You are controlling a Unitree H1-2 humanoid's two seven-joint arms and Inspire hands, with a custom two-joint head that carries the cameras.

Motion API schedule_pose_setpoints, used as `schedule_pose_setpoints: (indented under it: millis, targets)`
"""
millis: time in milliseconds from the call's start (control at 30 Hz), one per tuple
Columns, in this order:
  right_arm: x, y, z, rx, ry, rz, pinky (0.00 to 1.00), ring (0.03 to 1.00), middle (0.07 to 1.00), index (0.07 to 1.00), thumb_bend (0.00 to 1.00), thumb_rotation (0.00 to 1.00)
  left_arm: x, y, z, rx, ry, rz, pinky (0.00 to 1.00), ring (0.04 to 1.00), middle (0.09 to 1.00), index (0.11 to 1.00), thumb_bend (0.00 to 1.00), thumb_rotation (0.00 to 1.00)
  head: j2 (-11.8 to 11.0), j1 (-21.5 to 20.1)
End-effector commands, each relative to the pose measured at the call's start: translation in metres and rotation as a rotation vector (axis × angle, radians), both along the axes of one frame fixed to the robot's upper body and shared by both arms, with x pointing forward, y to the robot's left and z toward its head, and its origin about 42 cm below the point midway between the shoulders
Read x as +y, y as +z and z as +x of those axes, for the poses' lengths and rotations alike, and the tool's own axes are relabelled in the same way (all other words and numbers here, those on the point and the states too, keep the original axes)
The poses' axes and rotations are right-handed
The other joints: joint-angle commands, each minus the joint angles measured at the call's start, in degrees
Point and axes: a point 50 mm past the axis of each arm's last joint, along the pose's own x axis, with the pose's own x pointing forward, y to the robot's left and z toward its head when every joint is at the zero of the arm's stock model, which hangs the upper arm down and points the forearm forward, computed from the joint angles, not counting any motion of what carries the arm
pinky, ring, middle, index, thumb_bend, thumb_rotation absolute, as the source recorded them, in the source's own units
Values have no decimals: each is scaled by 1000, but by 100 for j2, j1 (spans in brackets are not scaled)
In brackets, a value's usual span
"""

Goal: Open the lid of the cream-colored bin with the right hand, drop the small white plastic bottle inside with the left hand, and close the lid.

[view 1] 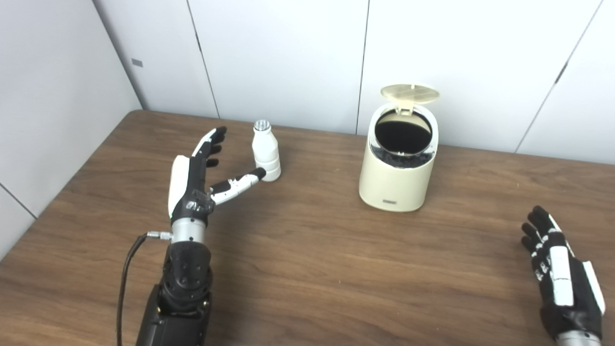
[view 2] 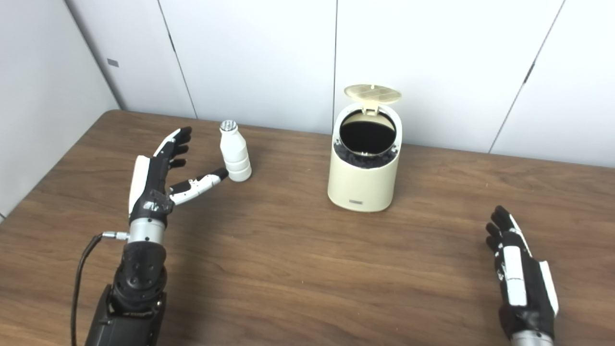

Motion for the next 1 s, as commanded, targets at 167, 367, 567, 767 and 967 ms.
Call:
schedule_pose_setpoints:
  millis: [167,367,567,767,967]
  targets:
    - [1,15,7,-58,16,-24,954,949,953,935,615,924,4,19,34,-30,3,58,785,861,874,881,878,276,14,-31]
    - [7,15,8,-65,7,0,965,955,948,928,623,909,4,17,56,16,10,75,723,829,859,861,886,326,24,-67]
    - [10,16,8,-68,5,22,974,957,953,936,594,910,4,18,71,56,5,76,728,825,856,859,884,302,48,-135]
    - [11,16,8,-65,-7,-13,996,968,944,939,593,929,1,22,79,57,-14,83,728,837,865,852,893,289,57,-145]
    - [13,16,9,-62,-14,-16,1000,973,938,943,586,929,1,25,84,60,-31,111,781,850,858,852,887,284,70,-163]
